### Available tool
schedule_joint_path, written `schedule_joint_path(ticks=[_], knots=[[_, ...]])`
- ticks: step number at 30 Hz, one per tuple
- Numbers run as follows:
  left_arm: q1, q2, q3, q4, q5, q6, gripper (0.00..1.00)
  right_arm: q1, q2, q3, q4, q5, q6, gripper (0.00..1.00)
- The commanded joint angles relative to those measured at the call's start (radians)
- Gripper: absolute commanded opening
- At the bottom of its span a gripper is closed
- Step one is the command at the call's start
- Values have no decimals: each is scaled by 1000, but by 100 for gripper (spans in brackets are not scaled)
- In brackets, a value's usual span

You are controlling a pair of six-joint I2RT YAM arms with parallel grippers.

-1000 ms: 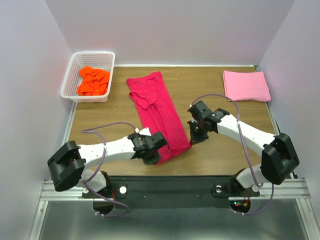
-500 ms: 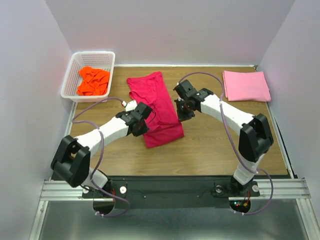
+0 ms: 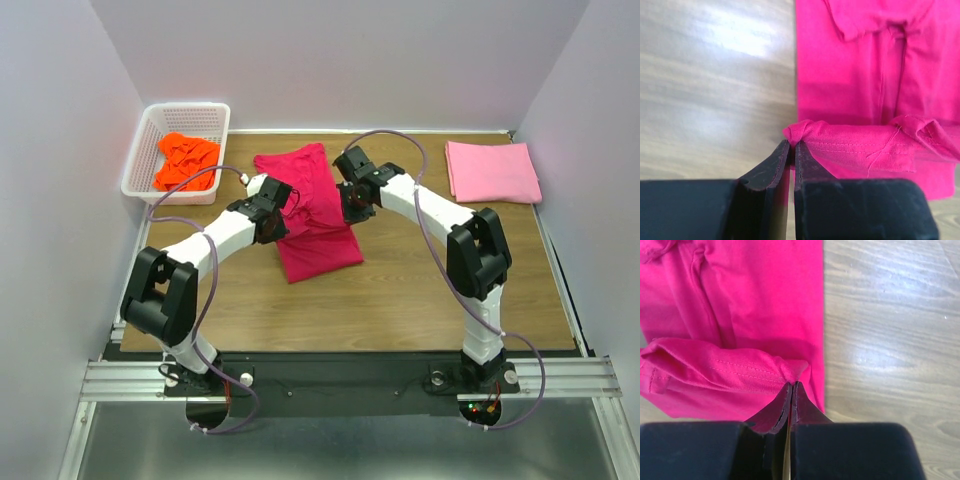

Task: Fold and stack the t-shirts
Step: Fold the tshirt

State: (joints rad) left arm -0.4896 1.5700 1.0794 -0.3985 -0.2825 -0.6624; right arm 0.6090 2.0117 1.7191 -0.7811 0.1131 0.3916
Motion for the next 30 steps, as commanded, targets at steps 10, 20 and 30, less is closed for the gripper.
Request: schedule_joint_path(ticks=[10, 20, 30], knots=[[40, 50, 77, 50, -9, 96, 0, -21, 15, 108, 34, 105, 0, 1], [45, 87, 85, 73, 0, 96, 0, -26, 50, 120, 58, 122, 1, 1], [57, 113, 70, 89, -20, 87, 0, -28, 85, 116, 121, 131, -14, 1]])
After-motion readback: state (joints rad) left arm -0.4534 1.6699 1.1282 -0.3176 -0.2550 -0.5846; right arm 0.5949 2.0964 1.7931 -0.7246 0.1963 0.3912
